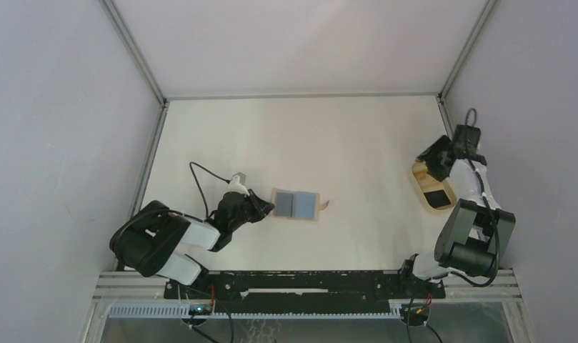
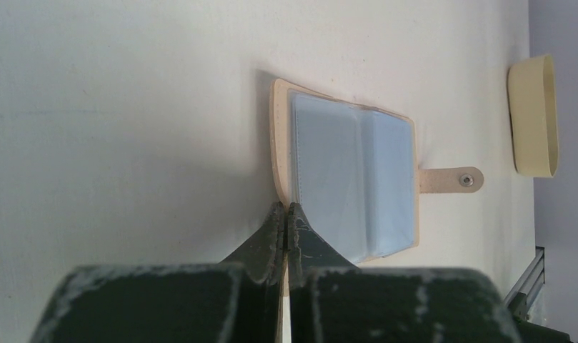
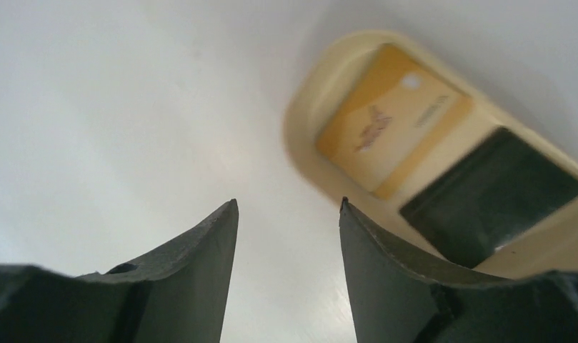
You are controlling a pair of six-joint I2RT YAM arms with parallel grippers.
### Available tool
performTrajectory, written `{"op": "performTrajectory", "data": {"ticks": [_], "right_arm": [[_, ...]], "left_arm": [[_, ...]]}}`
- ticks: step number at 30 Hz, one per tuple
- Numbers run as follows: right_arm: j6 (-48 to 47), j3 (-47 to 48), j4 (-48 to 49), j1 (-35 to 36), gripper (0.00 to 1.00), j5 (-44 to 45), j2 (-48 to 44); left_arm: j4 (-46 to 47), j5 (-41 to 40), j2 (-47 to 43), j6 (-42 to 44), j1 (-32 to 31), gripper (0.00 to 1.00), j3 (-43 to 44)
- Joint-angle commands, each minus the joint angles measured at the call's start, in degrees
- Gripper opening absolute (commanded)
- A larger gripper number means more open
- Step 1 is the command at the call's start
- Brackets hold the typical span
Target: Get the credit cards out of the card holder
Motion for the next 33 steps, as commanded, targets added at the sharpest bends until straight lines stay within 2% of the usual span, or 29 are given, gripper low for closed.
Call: {"op": "performTrajectory", "data": {"ticks": [1, 6, 12, 23, 33], "right_arm": [[-12.8, 5.4, -7.5, 10.5, 0.64, 11.1, 2.4], [-16.5, 9.0, -10.7, 15.9, 0.65, 18.1, 9.6], [-18.0, 9.2, -8.3, 18.4, 0.65, 25.4, 11.1], [-20.4, 9.3, -3.7, 19.3, 0.65, 25.2, 8.7], [-18.1, 12.0, -0.9, 16.5, 0.61, 21.5, 17.9]], "left_arm": [[-1.2, 0.9, -1.4, 1.7, 0.3, 0.00, 0.7], [-1.9, 1.1, -2.4, 1.9, 0.2, 0.00, 0.4], [-3.1, 0.7, -4.0, 2.4, 0.3, 0.00, -0.2], [-3.7, 1.1, -3.5, 2.8, 0.4, 0.00, 0.6], [-4.6, 1.5, -3.5, 3.4, 0.5, 0.00, 1.2]]}}
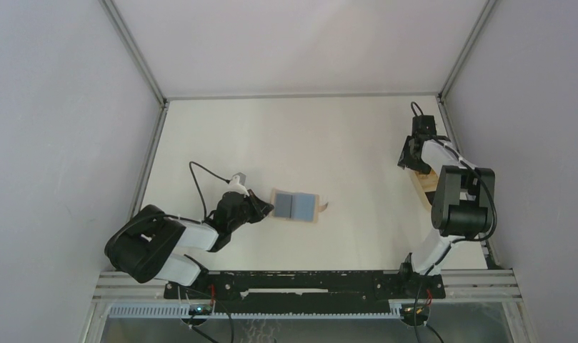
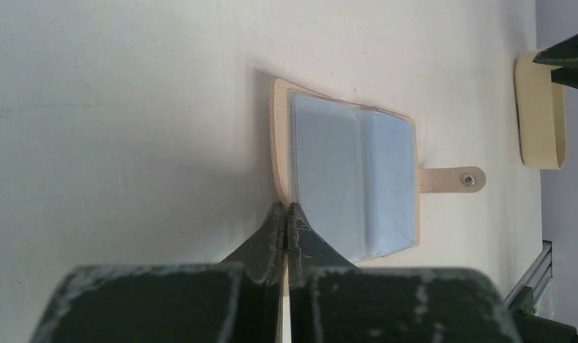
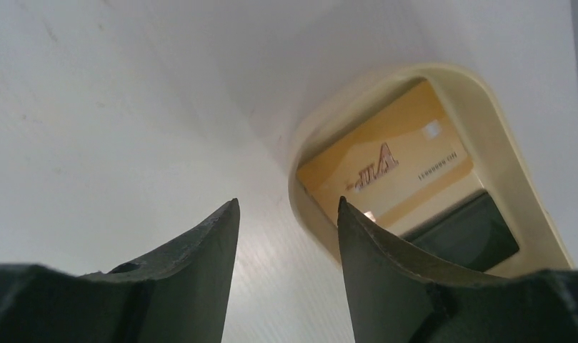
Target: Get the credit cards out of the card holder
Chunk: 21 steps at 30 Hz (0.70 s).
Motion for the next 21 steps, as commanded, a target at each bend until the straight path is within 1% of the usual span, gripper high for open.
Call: {"op": "performTrajectory", "data": {"ticks": [1, 4, 6, 10, 14, 15, 16, 21], "right_arm": [[1.0, 3.3, 3.4, -0.9, 0.61, -1.4, 3.8], [1.2, 4.4, 4.1, -0.8, 0.59, -2.3, 5.3], [1.4, 5.3, 4.0, -0.8, 0.55, -2.4, 6.1], [1.4, 6.7, 3.6, -0.8, 0.40, -2.3, 7.8], [1.2, 7.6, 2.9, -0.5, 0.30, -1.5, 9.3], [1.2, 7.6, 2.9, -0.3, 0.22, -1.3, 9.6], [1.1, 7.6, 2.8, -0.2, 0.17, -1.2, 9.8], [1.0, 7.7, 2.7, 0.9, 0.03, -1.0, 11.2]], "left_arm": [[-1.3, 1.2, -0.8, 2.3, 0.4, 0.00, 1.3], [-2.3, 1.2, -1.3, 2.7, 0.6, 0.00, 1.4], [-2.9, 1.1, -1.5, 3.0, 0.6, 0.00, 1.5], [-3.1, 1.1, -1.3, 3.1, 0.7, 0.00, 1.7], [-3.1, 1.1, -1.2, 2.9, 0.6, 0.00, 1.7], [-3.3, 1.0, -1.3, 3.0, 0.7, 0.00, 1.7], [-3.6, 1.0, -1.6, 3.1, 0.7, 0.00, 1.8], [-5.6, 0.6, -2.8, 4.0, 0.8, 0.00, 2.0]]}}
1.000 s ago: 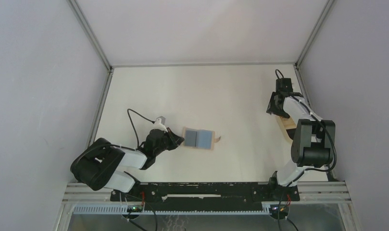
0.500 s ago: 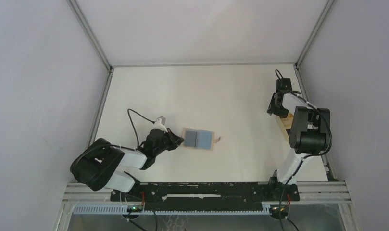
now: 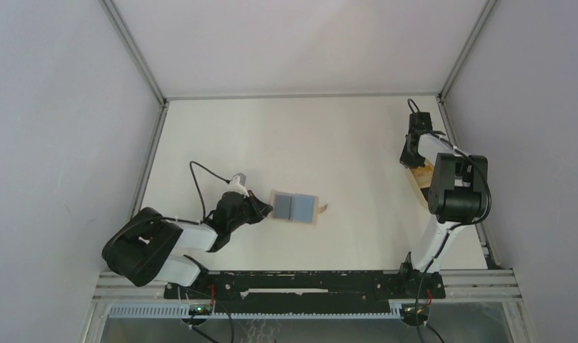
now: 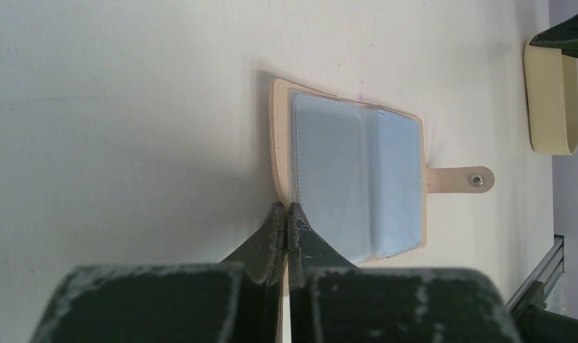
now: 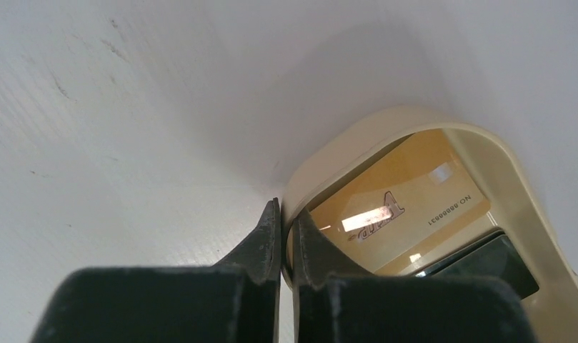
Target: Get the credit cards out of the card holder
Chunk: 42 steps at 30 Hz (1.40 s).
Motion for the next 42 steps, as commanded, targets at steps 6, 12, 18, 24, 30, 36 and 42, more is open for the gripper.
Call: {"op": "performTrajectory", "data": {"ticks": [6, 12, 18, 24, 30, 36, 42], "right_arm": [[-0.4, 2.5, -0.3, 4.8, 0.00, 1.0, 2.4], [-2.6, 2.7, -0.2, 12.7, 0.00, -1.3, 2.3], [-3.8, 4.7, -0.4, 20.6, 0.00, -4.0, 2.9], [-5.6, 13.4, -6.0, 29.2, 0.00, -4.4, 7.2], [-7.5, 23.3, -10.1, 36.7, 0.00, -7.6, 12.3], [-9.9, 31.9, -14.2, 43.2, 0.00, -7.9, 18.2], [-10.0, 38.1, -16.6, 47.8, 0.00, -7.8, 22.4]], "left_arm": [[-4.7, 0.1, -2.9, 3.2, 0.6, 0.00, 2.1], [-5.7, -0.7, -4.3, 3.3, 0.7, 0.00, 1.6], [-5.6, -0.8, -4.8, 3.0, 0.7, 0.00, 0.8], [-6.1, -1.9, -7.1, 2.9, 0.7, 0.00, -0.6], [-6.7, -2.0, -9.6, 2.7, 0.7, 0.00, -2.0], [-7.6, -2.0, -12.8, 2.3, 0.7, 0.00, -4.1], [-9.6, -4.3, -16.6, 2.6, 0.7, 0.00, -5.7]]}}
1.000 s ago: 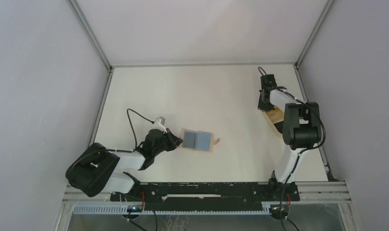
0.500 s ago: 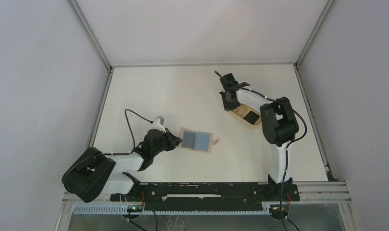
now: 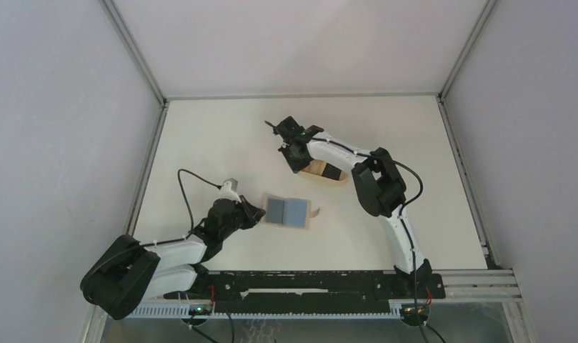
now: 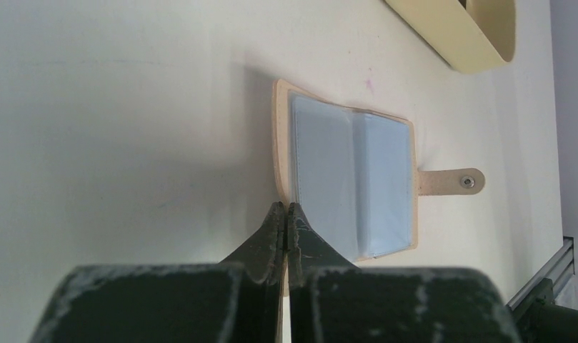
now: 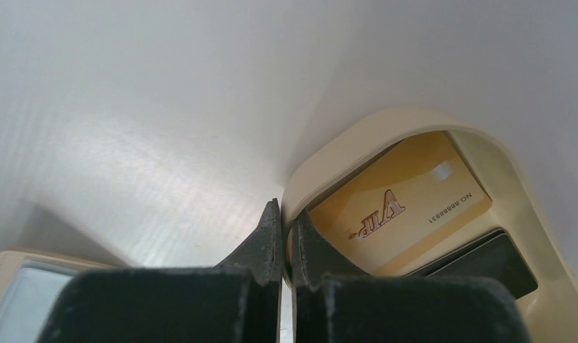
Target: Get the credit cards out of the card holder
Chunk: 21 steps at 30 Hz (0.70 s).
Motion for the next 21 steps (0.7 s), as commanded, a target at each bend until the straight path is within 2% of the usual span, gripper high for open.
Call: {"op": "performTrajectory", "data": {"ticks": [1, 8, 21], "right_arm": [[-0.8, 4.8, -2.7, 2.5, 0.00, -0.5, 1.3], [1.9, 7.6, -3.0, 5.1, 0.00, -1.6, 2.7], [3.8, 7.2, -2.7, 9.9, 0.00, -3.1, 2.9]], "left_arm": [[-1.0, -2.1, -3.0, 1.1, 0.4, 0.00, -1.4], [-1.0, -2.0, -3.6, 0.8, 0.3, 0.00, -2.2], [-0.5, -2.0, -3.4, 0.1, 0.4, 0.00, -3.0]]}}
